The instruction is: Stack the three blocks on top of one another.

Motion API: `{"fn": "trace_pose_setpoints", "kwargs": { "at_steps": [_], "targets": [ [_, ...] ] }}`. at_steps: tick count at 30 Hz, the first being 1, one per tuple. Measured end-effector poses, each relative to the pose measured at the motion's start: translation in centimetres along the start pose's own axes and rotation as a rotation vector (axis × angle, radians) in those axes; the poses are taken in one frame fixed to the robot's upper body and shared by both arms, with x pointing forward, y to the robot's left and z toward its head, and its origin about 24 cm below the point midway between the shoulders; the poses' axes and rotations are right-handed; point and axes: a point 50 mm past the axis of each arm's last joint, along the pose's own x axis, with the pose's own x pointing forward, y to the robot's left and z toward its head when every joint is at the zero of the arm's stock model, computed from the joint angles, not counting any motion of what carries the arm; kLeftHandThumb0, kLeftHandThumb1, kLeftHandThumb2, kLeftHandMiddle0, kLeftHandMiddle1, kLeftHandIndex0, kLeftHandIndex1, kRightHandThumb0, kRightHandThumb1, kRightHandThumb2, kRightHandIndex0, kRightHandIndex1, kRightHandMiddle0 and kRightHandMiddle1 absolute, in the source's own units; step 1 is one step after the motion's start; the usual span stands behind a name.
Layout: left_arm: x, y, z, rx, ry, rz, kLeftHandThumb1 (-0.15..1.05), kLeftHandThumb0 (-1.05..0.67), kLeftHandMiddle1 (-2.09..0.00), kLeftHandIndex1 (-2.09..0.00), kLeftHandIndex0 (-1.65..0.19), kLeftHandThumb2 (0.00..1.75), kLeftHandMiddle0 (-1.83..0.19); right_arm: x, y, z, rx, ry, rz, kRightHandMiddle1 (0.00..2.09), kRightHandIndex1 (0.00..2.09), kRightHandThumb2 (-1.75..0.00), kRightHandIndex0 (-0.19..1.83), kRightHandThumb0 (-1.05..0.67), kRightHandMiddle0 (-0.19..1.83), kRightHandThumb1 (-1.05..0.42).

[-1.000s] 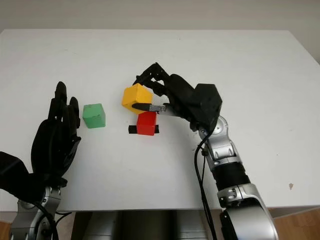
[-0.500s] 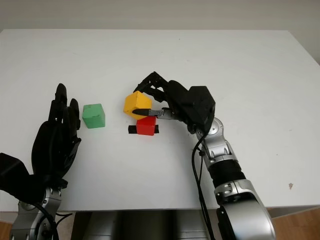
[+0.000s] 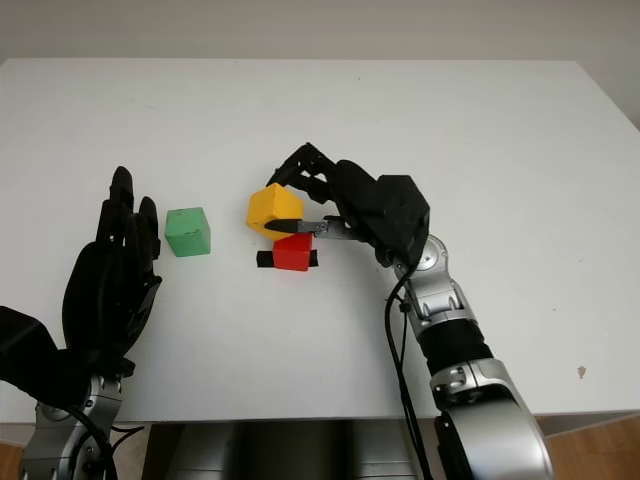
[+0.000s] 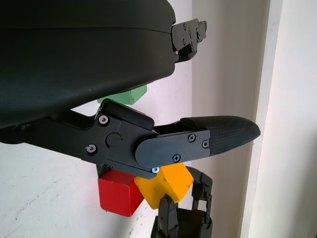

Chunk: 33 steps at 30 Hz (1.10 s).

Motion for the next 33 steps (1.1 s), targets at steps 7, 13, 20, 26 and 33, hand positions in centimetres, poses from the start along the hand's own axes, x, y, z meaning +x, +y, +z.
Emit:
{"fn": "trace_pose_setpoints", "kwargs": {
  "at_steps": [7, 13, 20, 26, 33],
  "targets": [
    [0.0, 0.0, 0.0, 0.0, -0.001, -0.003, 1.05, -0.79, -0.03, -0.02, 0.19, 0.57, 0.19, -1.1, -0.9, -0.8, -0.065, 0.044, -0.007, 1.65, 0.09, -0.05, 0.29, -0.52, 0.34, -0.94],
    [0.0, 0.0, -0.1, 0.0, 0.006, 0.0, 1.05, -0.79, -0.03, -0.03, 0.19, 0.57, 0.19, -1.5, -1.3, -0.9, -0.091, 0.039, -0.013, 1.65, 0.09, -0.05, 0.3, -0.53, 0.36, -0.94],
    [0.0, 0.1, 0.0, 0.003, 0.005, -0.002, 1.05, -0.79, -0.03, -0.03, 0.19, 0.57, 0.19, -1.8, -1.5, -1.1, -0.077, 0.047, -0.028, 1.66, 0.08, -0.05, 0.3, -0.51, 0.36, -0.94],
    [0.0, 0.3, 0.0, 0.009, 0.011, -0.006, 1.05, -0.79, -0.03, -0.03, 0.19, 0.56, 0.19, -1.8, -1.5, -1.0, -0.102, 0.038, -0.04, 1.68, 0.08, -0.05, 0.31, -0.54, 0.37, -0.95],
    [0.0, 0.4, 0.0, 0.01, 0.01, -0.005, 1.05, -0.79, -0.03, -0.03, 0.19, 0.56, 0.19, -1.8, -1.3, -0.8, -0.11, 0.029, 0.008, 1.35, 0.03, -0.05, 0.19, -0.68, 0.14, -0.92]
  ]
}}
